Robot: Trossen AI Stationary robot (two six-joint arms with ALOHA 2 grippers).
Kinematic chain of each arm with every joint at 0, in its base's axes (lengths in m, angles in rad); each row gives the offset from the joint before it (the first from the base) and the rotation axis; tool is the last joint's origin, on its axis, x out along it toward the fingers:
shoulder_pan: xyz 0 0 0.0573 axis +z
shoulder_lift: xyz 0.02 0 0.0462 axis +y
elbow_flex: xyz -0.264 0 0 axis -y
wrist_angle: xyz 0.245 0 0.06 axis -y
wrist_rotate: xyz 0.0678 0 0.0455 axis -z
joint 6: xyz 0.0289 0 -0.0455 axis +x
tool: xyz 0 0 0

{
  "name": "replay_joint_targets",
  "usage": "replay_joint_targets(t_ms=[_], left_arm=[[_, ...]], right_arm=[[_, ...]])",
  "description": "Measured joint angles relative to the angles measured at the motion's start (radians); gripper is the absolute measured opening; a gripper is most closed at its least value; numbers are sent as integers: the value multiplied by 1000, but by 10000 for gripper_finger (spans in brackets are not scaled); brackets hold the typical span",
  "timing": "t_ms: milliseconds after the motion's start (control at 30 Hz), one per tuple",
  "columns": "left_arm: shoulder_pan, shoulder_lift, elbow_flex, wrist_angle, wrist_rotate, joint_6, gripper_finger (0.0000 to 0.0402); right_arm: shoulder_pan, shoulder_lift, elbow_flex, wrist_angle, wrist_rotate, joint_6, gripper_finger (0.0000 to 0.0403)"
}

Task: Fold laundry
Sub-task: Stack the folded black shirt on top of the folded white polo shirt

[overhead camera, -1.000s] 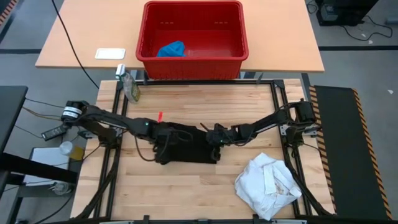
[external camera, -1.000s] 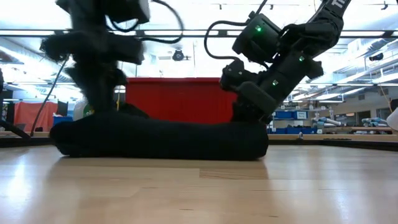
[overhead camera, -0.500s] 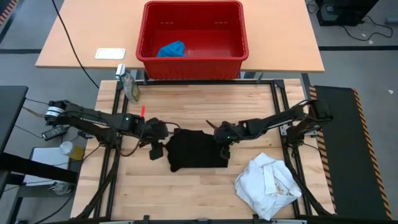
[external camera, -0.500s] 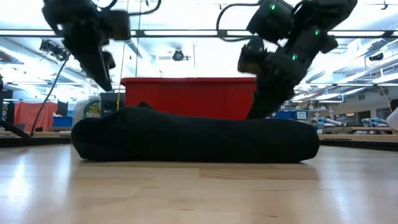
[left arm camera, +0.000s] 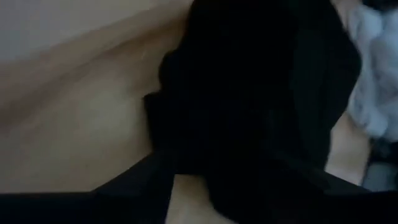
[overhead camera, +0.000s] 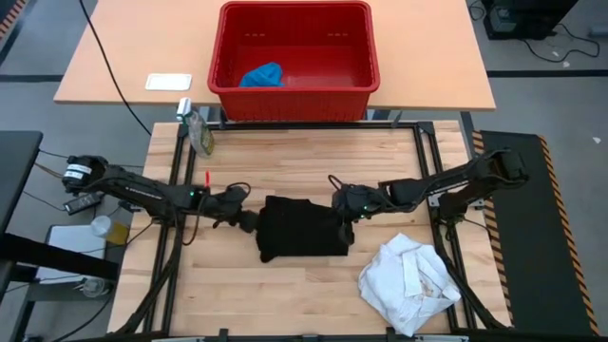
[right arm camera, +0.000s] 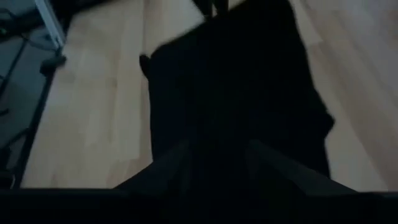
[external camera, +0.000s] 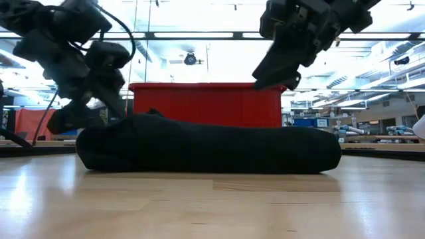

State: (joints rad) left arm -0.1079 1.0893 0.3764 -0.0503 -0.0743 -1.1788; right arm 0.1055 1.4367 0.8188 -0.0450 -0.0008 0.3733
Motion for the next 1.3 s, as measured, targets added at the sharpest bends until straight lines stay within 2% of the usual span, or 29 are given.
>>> replay_joint_targets(t_ms=[67, 233, 367, 500, 567, 733, 833, 1000, 1200, 1300], left_arm=[[-5, -1, -5, 26, -18, -51, 252], [-20, 3, 5, 40, -89, -56, 324], [-36, 3, 9, 44, -69, -41, 363], [-76, 2, 10, 120, -52, -37, 389], [-87, 3, 11, 104, -63, -36, 396], [-87, 4, 9, -71, -98, -64, 399], [-80, 3, 10, -9, -138, -40, 399], [-50, 43, 9, -12, -134, -15, 399], [-16, 151, 11, 193, -62, 30, 399], [-6, 209, 10, 209, -19, 50, 399]], right_arm=[[13, 11, -2, 2, 0, 10, 178], [39, 52, -1, 45, 0, 25, 197], [44, 75, 0, 81, 0, 50, 201], [44, 84, 0, 87, -8, 53, 201], [44, 84, 0, 108, -13, 54, 201], [44, 82, 0, 143, -22, 54, 201], [44, 82, 0, 142, -22, 52, 200], [42, 82, 0, 147, -22, 43, 199], [42, 82, 0, 150, -21, 43, 199], [42, 83, 0, 156, -21, 46, 198]])
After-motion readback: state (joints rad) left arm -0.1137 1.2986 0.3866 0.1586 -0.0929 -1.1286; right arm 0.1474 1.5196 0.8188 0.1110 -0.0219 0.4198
